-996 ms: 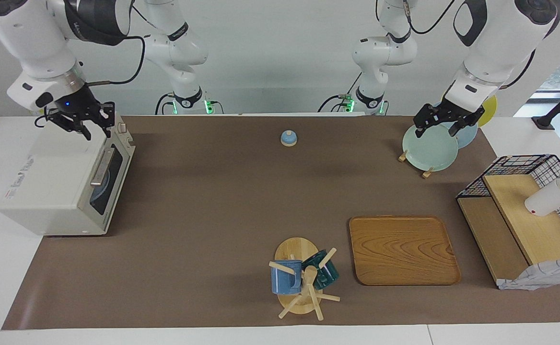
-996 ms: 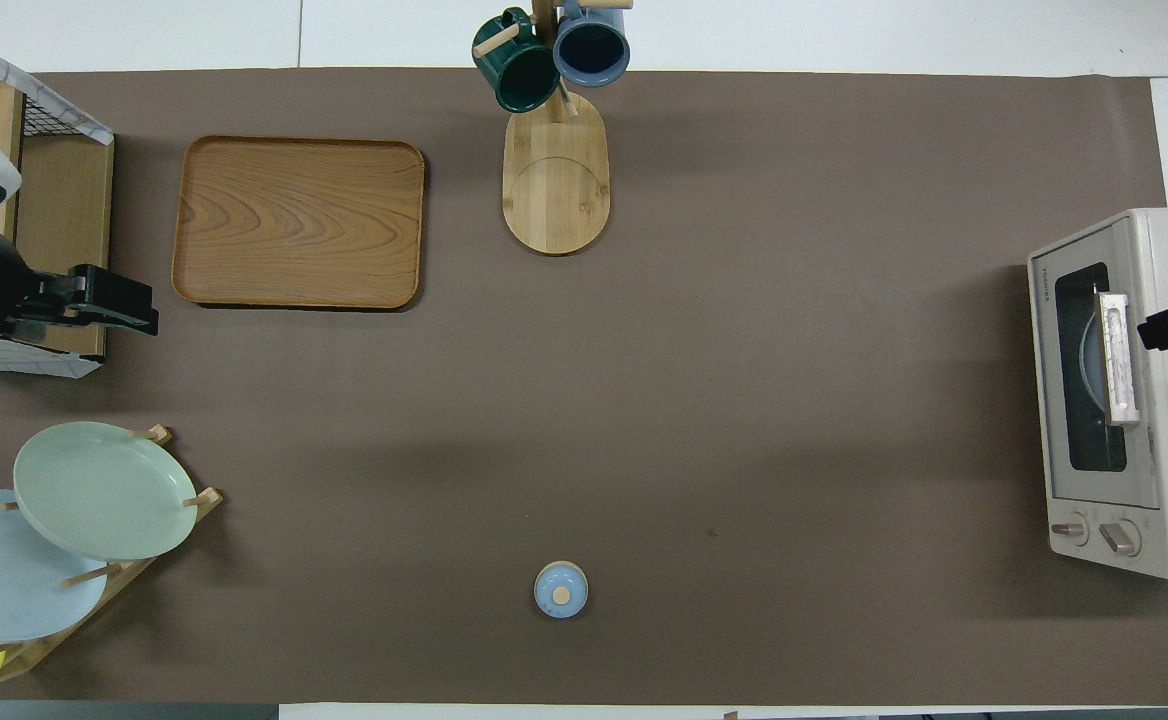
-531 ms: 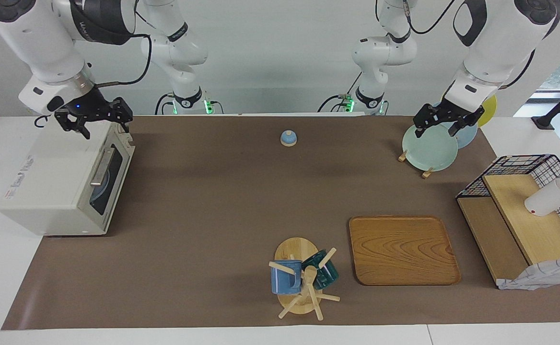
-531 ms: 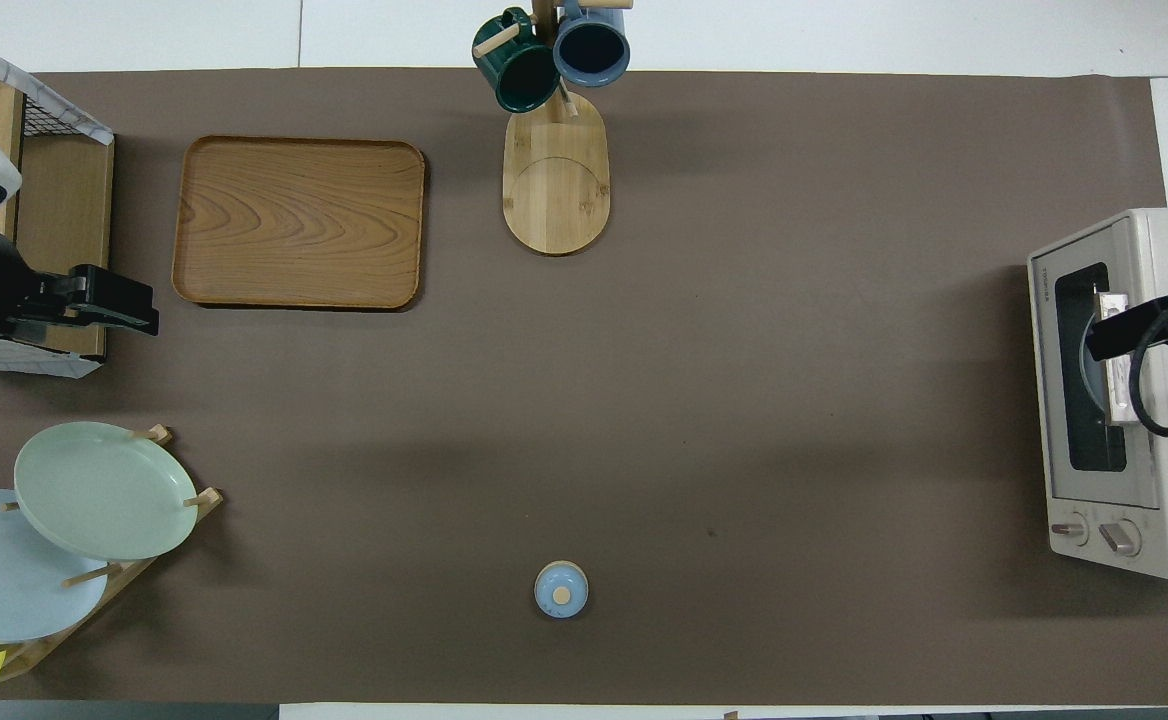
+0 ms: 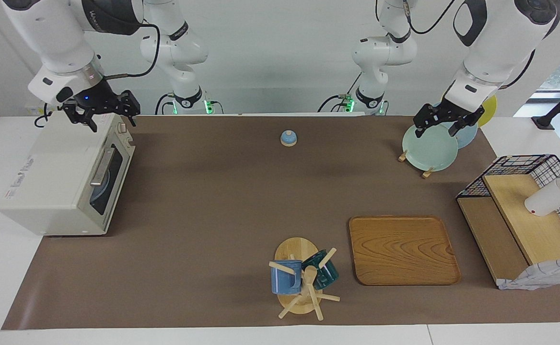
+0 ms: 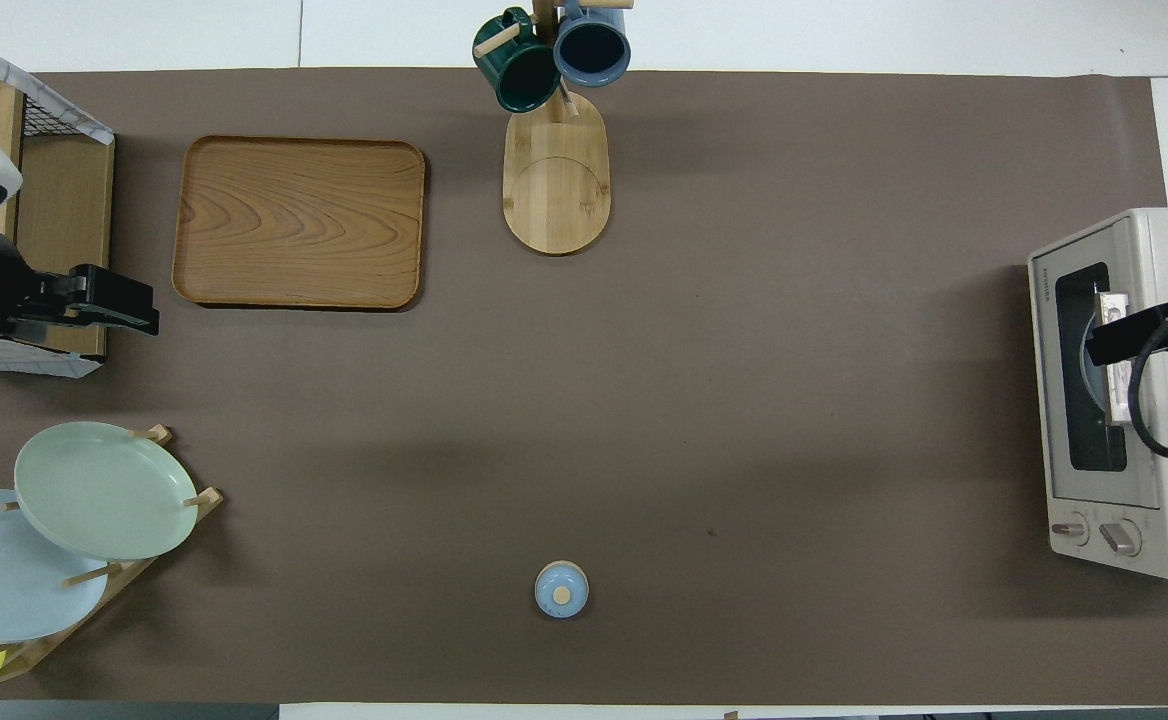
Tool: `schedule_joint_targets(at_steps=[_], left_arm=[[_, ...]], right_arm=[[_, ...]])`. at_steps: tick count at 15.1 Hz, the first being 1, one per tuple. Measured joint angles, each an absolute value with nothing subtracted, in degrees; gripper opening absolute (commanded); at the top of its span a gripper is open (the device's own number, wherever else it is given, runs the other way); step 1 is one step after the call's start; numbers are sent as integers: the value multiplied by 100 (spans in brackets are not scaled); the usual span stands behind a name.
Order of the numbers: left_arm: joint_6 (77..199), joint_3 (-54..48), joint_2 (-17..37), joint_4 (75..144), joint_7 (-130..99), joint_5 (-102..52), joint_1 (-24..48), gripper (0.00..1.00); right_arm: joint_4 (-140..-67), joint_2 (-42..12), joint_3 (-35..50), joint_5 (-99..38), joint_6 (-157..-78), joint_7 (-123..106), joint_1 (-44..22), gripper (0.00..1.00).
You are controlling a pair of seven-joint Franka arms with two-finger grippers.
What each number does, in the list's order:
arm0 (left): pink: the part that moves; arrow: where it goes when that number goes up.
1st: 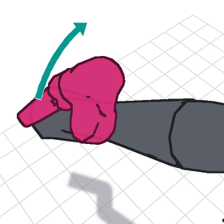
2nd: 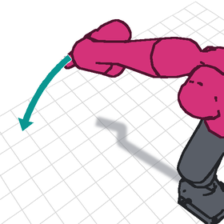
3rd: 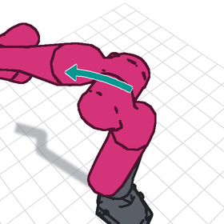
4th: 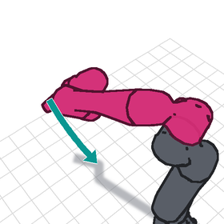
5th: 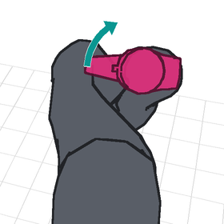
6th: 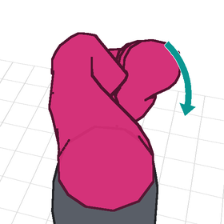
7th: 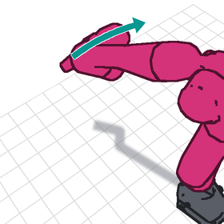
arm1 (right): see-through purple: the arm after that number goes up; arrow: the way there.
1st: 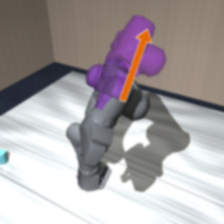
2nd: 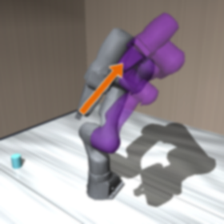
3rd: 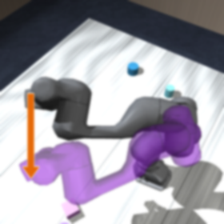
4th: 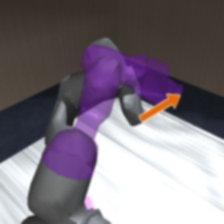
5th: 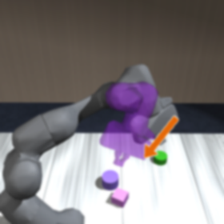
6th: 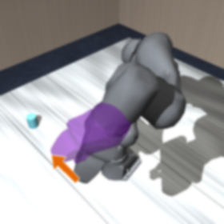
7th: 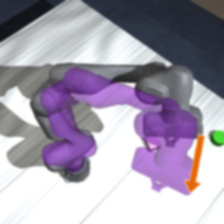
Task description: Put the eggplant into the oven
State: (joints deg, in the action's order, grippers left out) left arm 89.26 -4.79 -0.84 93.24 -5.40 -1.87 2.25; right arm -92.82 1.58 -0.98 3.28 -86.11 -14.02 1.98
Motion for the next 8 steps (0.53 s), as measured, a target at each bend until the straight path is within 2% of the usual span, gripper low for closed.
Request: schedule_joint_targets(at_steps=[8], left_arm=[[8926, -479, -84, 9324, -540, -187, 225, 100]], right_arm=[[-9262, 126, -125, 302, -8649, -1106, 286, 100]])
